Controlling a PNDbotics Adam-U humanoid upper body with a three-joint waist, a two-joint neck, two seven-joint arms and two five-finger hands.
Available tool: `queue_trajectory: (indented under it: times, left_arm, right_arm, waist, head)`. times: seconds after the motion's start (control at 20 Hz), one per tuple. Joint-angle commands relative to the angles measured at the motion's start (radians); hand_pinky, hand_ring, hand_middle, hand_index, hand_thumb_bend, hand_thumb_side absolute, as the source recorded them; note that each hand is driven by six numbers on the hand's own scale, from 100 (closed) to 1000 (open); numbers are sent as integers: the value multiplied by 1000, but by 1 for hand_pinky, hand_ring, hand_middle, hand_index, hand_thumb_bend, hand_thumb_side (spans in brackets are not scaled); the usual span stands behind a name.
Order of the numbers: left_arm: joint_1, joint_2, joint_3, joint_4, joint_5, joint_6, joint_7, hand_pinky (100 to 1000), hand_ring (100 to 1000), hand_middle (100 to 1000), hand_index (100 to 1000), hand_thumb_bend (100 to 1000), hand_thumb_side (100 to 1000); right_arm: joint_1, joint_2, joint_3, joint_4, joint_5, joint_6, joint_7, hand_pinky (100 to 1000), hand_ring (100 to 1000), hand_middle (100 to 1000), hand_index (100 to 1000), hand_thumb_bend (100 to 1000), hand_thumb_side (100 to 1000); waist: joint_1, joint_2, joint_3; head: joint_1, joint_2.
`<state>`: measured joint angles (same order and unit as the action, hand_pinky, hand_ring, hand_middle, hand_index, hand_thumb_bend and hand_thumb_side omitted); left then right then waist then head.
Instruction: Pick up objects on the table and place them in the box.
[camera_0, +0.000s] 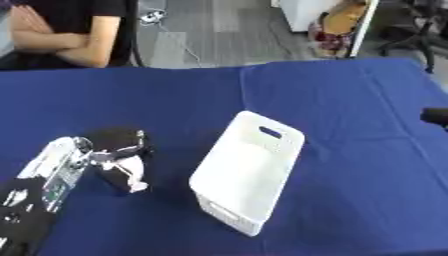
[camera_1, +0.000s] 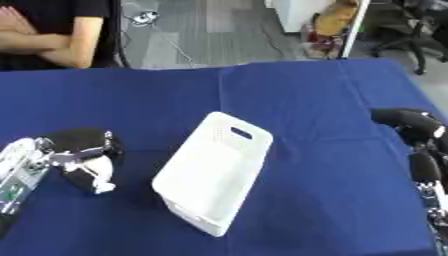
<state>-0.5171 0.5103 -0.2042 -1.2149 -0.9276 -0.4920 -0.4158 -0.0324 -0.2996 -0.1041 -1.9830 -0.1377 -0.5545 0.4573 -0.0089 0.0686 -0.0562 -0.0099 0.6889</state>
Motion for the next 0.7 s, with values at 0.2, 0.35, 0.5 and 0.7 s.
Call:
queue_trajectory:
  times: [0.2, 0.35, 0.5, 0.7]
  left_arm:
    - [10, 27, 24, -9, 37, 31, 46, 100, 100, 285, 359, 100, 153]
    - [16, 26, 31, -10, 67, 42, 67, 100, 100, 242, 294, 100, 197]
    - [19, 27, 38, -19, 99, 53, 77, 100, 100, 235, 281, 100, 206]
    - [19, 36, 47, -41, 141, 67, 71, 100, 100, 217, 254, 100, 241]
  right_arm:
    - [-5, -15, -7, -17, 2, -1, -2, 850, 839, 768, 864, 100, 672]
    - [-6, -15, -6, -17, 2, -1, -2, 850, 839, 768, 865, 100, 672]
    - [-6, -16, -6, -17, 1, -2, -2, 850, 839, 768, 864, 100, 672]
    - [-6, -16, -6, -17, 1, -2, -1, 850, 839, 768, 864, 100, 669]
  waist:
    - [-2, -8, 2]
    - [-3, -8, 4]
    - [-4, -8, 5]
    - [-4, -9, 5]
  head:
    - [-7, -9]
    - [-8, -10]
    - [-8, -10]
    - [-9, -10]
